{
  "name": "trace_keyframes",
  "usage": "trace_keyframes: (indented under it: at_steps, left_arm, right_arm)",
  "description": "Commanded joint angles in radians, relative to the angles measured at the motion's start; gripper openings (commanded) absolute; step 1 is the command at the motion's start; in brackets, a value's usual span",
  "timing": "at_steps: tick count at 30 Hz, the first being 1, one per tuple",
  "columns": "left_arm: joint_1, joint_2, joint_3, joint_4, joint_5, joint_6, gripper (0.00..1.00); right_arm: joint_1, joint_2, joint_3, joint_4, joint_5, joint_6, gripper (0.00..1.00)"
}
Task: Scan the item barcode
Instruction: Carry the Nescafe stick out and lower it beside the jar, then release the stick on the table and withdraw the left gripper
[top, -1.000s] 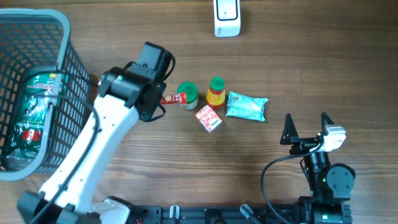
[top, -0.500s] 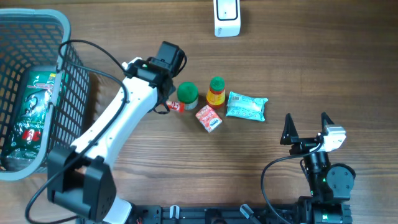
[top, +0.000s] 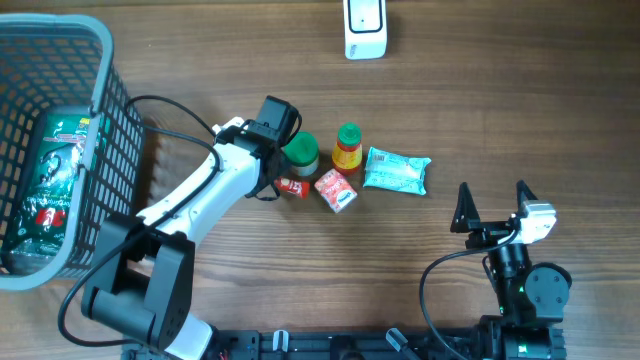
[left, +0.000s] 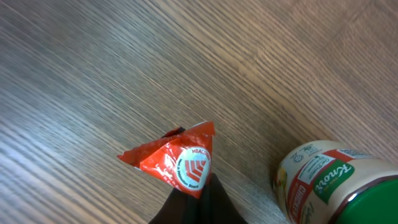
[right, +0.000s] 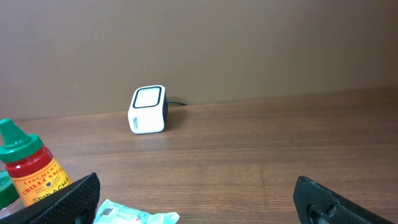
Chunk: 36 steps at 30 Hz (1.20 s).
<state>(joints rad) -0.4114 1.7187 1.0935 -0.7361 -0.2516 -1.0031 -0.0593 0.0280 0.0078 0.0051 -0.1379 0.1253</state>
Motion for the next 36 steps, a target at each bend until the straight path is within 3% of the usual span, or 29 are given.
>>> trace_keyframes:
  at_steps: [1, 18, 23, 26, 36]
  left_arm:
    - [-0.004, 0.004, -0.036, 0.038, 0.031, 0.013, 0.08]
    - [-0.004, 0.03, -0.043, 0.119, 0.121, 0.0, 0.13]
    - [-0.004, 0.028, -0.041, 0.117, 0.19, 0.0, 0.39]
    - [-0.003, 0.013, -0.028, 0.092, 0.203, 0.001, 0.47]
    - [-0.003, -0.15, 0.147, -0.101, 0.115, 0.006, 0.48]
  right_arm:
    - [0.006, 0.001, -0.002, 0.003, -0.006, -0.018, 1.0]
    - [0.006, 0.001, -0.002, 0.003, -0.006, -0.018, 1.0]
    - [0.006, 0.001, -0.002, 0.003, -0.006, -0.018, 1.0]
    - [0.006, 0.001, -0.002, 0.003, -0.006, -0.018, 1.0]
    - [0.006, 0.001, -0.002, 0.003, -0.006, -0.018, 1.0]
